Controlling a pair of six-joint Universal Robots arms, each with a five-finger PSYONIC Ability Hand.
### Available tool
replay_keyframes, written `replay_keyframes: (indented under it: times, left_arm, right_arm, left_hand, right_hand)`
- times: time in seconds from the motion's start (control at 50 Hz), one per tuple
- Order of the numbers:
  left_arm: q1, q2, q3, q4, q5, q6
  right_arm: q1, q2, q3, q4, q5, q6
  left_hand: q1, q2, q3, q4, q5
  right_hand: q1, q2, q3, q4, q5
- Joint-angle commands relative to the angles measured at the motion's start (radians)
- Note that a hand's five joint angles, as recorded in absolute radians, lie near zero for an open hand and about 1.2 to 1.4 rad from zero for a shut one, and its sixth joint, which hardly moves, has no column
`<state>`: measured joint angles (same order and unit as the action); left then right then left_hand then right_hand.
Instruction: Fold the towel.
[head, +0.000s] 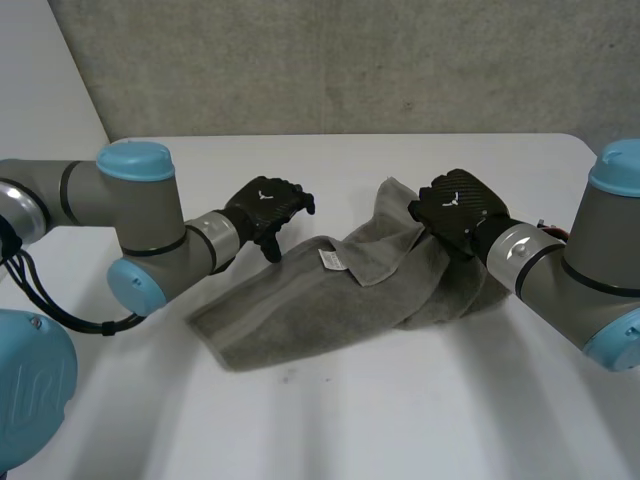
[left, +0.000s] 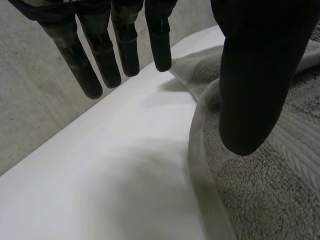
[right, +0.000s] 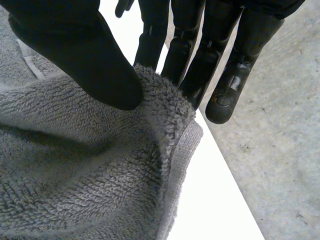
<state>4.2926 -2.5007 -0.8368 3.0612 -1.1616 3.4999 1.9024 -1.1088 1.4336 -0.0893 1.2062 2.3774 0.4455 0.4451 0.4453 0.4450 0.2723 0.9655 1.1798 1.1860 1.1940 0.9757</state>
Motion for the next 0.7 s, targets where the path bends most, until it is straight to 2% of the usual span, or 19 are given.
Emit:
replay_keyframes:
  times: [0.02,0.12,0.28,0.48,0.7]
  left_arm:
    - [-0.031,-0.004,-0.018,0.048,0.002,-0.051]
    - [-0.085,-0.015,-0.019,0.116,0.003,-0.078]
    - [-0.149,-0.069,0.019,0.146,0.002,-0.076]
    - [-0.178,-0.150,0.099,0.146,-0.007,-0.076]
    - [-0.180,-0.191,0.120,0.183,-0.109,-0.070]
  right_arm:
    - [0.001,-0.033,0.019,0.002,-0.002,0.000]
    - [0.009,-0.069,0.039,0.003,-0.005,0.013]
    - [0.023,-0.112,0.064,0.003,-0.030,0.051]
    - [0.026,-0.186,0.090,0.003,-0.043,0.105]
    - [0.041,-0.276,0.096,0.022,-0.045,0.163]
  left_hand:
    - [0.070,0.071,0.071,0.071,0.069]
    - [0.079,0.080,0.079,0.080,0.078]
    - [0.097,0.097,0.097,0.097,0.095]
    - [0.252,0.253,0.253,0.253,0.251]
    - [0.232,0.232,0.232,0.232,0.230]
  right_hand:
    - [0.431,0.216,0.210,0.202,0.246]
    - [0.431,0.216,0.210,0.202,0.246]
    - [0.431,0.216,0.210,0.202,0.246]
    - [0.431,0.216,0.210,0.202,0.246]
    - [0.431,0.216,0.210,0.202,0.246]
